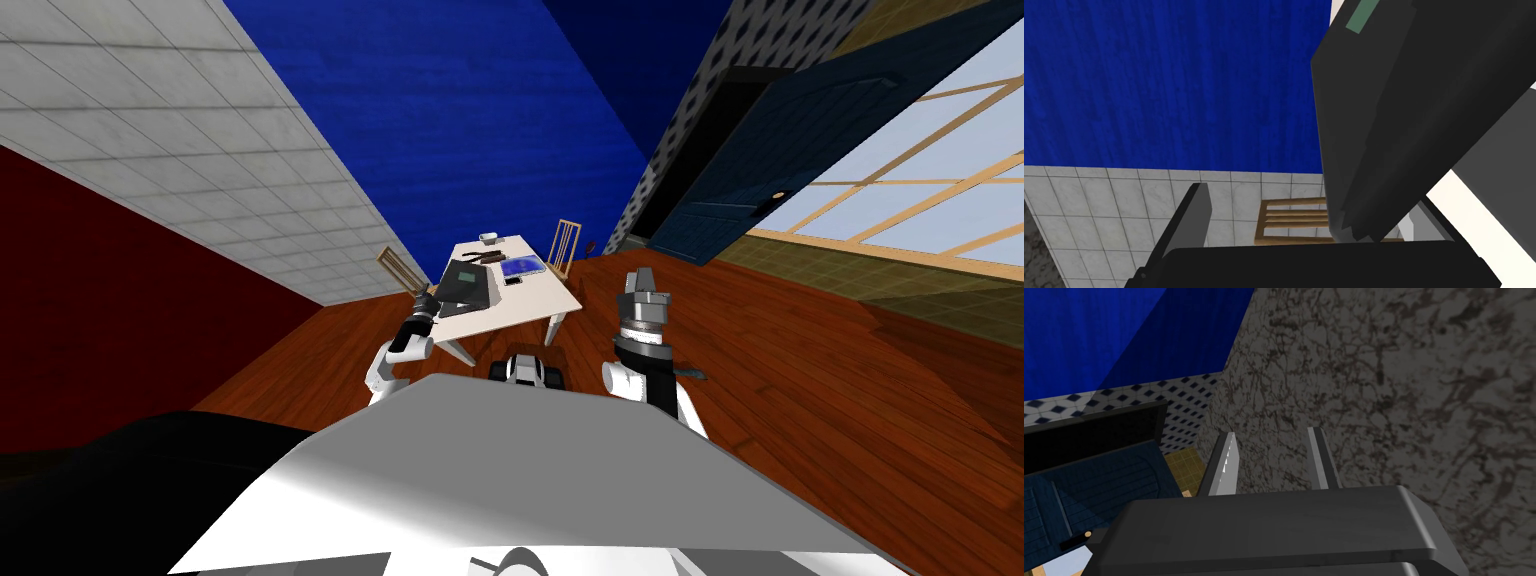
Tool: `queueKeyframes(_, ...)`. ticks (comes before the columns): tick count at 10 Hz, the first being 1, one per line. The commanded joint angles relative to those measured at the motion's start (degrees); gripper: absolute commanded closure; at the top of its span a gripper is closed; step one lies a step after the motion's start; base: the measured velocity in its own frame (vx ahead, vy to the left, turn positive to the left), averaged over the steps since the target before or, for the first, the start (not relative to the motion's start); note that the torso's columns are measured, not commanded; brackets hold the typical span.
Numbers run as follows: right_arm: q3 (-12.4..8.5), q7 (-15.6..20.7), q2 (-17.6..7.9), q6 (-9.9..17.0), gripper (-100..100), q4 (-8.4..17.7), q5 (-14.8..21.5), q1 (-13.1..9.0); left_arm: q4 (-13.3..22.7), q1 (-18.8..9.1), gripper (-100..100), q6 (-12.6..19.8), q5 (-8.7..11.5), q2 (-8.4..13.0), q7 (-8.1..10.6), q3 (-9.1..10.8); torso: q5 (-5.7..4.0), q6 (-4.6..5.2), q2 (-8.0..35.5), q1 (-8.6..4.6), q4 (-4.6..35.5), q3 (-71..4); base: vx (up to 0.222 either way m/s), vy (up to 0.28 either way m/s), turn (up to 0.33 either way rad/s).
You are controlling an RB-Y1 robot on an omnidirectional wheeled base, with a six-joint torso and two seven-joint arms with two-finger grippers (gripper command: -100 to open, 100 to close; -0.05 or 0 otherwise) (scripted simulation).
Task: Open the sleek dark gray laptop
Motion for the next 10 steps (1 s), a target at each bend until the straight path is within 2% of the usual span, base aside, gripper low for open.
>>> queueKeyframes(1, 0.0, 0.0, 0.0, 0.0, 0, 0.0, 0.0, 0.0, -4.0, 1.7, -100, 2.9, 0.7, 1.1, 1.19, 0.79, -0.05, 0.02, 0.1, 0.02, 0.1, 0.0, 0.032, -0.009, -0.002)
queueKeyframes(6, 0.0, 0.0, 0.0, 0.0, 0, 0.0, 0.0, 0.0, -11.1, 4.5, -100, 7.8, 1.7, 2.7, 3.09, 2.1, -0.01, -0.02, 0.2, 0.15, 0.1, 0.1, 0.029, 0.0, -0.002)
queueKeyframes(7, 0.0, 0.0, 0.0, 0.0, 0, 0.0, 0.0, 0.0, -9.8, 4.4, -100, 6.7, 1.5, 2.4, 2.76, 1.81, -0.02, -0.01, 0.2, 0.12, 0.1, 0.1, 0.011, 0.001, 0.002)
queueKeyframes(8, 0.0, 0.0, 0.0, 0.0, 0, 0.0, 0.0, 0.0, -9.9, 4.5, 0, 6.9, 1.5, 2.4, 2.84, 1.81, 0.0, 0.0, 0.2, 0.13, 0.1, 0.1, 0.0, 0.0, 0.0)
queueKeyframes(10, 0.0, 0.0, 0.0, 0.0, 0, 0.0, 0.0, 0.0, -9.9, 4.6, 0, 6.9, 1.5, 2.4, 2.83, 1.8, 0.05, 0.0, 0.2, 0.18, 0.0, 0.1, 0.0, 0.0, 0.0)
